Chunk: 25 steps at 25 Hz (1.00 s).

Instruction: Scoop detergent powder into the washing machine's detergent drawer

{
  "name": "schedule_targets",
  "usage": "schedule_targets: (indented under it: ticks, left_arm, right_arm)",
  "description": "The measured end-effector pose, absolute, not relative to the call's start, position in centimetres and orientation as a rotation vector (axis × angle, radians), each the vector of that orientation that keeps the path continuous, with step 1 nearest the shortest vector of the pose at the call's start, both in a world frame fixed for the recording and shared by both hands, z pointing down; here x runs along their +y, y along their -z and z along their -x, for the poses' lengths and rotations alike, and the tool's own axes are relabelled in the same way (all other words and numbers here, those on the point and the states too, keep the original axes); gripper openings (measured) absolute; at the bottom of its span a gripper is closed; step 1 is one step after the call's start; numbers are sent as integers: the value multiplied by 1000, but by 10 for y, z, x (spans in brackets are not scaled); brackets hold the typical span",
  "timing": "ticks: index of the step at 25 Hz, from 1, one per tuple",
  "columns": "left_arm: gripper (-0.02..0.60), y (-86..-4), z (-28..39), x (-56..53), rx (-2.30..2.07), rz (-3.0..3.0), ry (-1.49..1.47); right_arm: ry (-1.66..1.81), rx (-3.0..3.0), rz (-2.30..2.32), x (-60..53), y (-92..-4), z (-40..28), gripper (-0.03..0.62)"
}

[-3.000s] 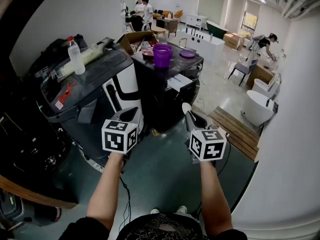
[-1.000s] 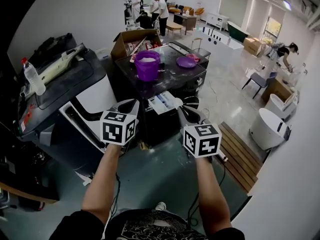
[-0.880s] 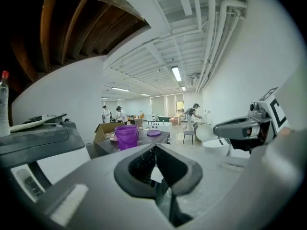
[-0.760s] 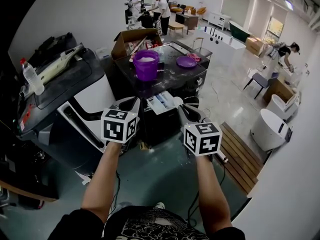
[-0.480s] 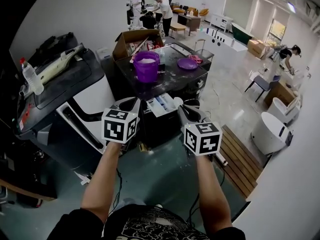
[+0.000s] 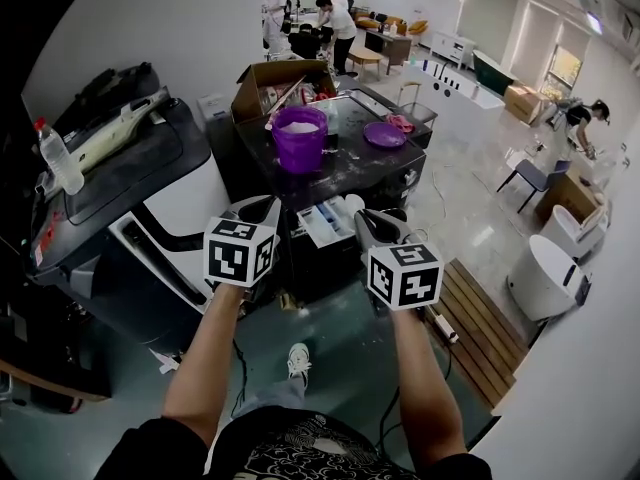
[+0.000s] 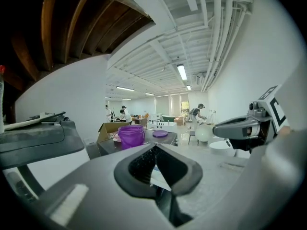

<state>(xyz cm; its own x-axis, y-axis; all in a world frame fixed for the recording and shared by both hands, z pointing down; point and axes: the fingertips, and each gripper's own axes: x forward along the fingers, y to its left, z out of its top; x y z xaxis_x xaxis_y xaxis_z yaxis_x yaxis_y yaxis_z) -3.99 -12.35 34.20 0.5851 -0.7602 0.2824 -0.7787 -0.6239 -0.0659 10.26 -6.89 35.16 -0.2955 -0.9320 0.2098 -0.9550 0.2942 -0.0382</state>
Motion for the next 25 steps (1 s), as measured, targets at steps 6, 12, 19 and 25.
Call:
schedule_targets:
  ticks: [6,12,19,25]
  left_arm:
    - [1,-353,40,-171,-1333,-2719,-431]
    - [2,-359,40,-240,-1325,-2694,-420]
    - [0,-358,46,-318,-1314,-2676,-402]
    - [2,-361,54,-365,-1305,-2662,-387]
  right_arm:
    - [-243,-2408,-1736,-117,-360,-101,38]
    - [-249,-2390,-1705,-185,-363,-100,38]
    - [-248,-2377,-1661,-265,-359,-89,38]
    - [-234,-2370,-1628,-315,-353,-77,38]
